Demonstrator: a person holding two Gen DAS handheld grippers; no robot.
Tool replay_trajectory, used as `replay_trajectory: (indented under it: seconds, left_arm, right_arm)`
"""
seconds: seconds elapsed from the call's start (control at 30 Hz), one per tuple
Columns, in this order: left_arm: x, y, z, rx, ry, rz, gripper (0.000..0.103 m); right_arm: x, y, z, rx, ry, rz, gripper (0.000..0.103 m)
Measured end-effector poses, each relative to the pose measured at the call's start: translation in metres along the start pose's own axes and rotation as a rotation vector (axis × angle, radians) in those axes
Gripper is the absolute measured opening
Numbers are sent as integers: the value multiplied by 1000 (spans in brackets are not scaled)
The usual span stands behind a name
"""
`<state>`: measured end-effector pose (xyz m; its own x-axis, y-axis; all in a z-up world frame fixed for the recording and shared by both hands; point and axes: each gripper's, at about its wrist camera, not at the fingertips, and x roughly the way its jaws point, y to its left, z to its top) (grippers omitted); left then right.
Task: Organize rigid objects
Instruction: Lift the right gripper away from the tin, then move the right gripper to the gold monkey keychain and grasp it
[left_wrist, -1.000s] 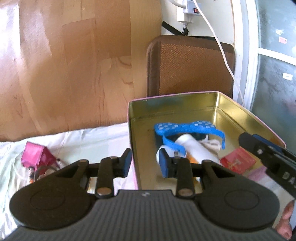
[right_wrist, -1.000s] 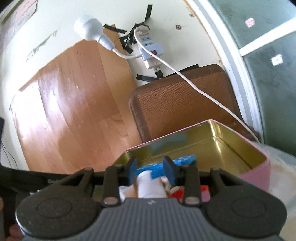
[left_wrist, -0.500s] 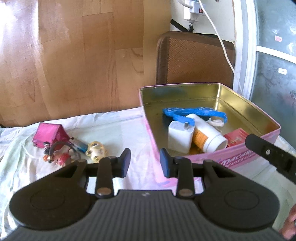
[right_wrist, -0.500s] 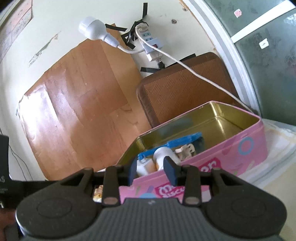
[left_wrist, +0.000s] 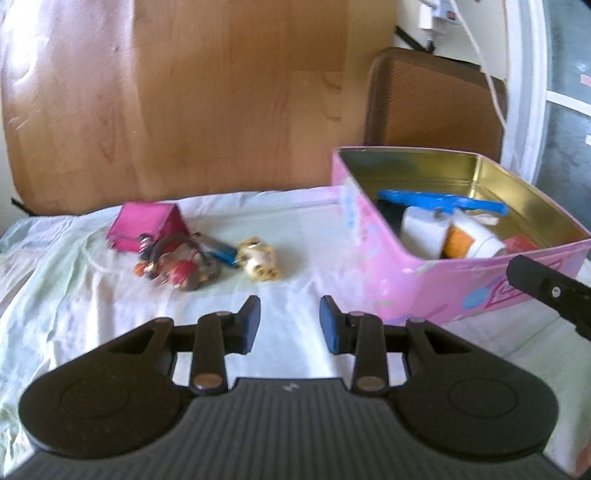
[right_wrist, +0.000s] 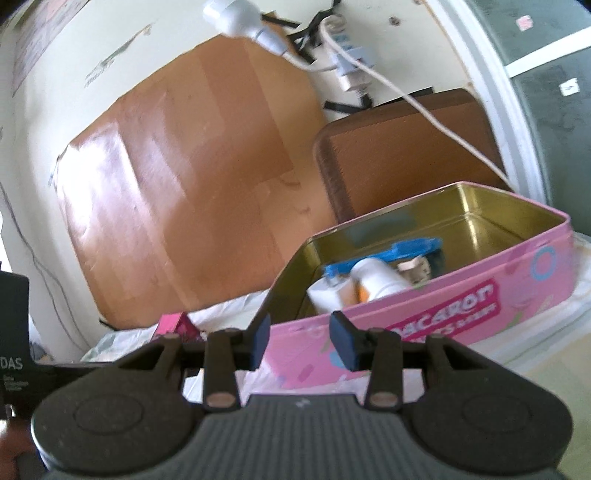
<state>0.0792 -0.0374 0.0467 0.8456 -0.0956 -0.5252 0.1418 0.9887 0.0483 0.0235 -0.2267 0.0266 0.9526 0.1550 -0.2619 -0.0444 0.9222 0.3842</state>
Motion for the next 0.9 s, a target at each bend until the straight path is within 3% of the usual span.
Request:
replay_trajectory:
  seconds: [0.4, 0.8, 0.9]
  left_arm:
    - [13, 49, -21, -73, 36, 62, 38]
    - [12, 112, -44, -202, 7, 104, 39]
    - [11, 122, -45, -266, 4, 81, 39]
  right_arm:
    - [27, 39, -21, -104, 116, 57, 38]
    - [77, 90, -30, -338, 221, 127, 38]
    - [102, 102, -24, -403, 232, 134, 38]
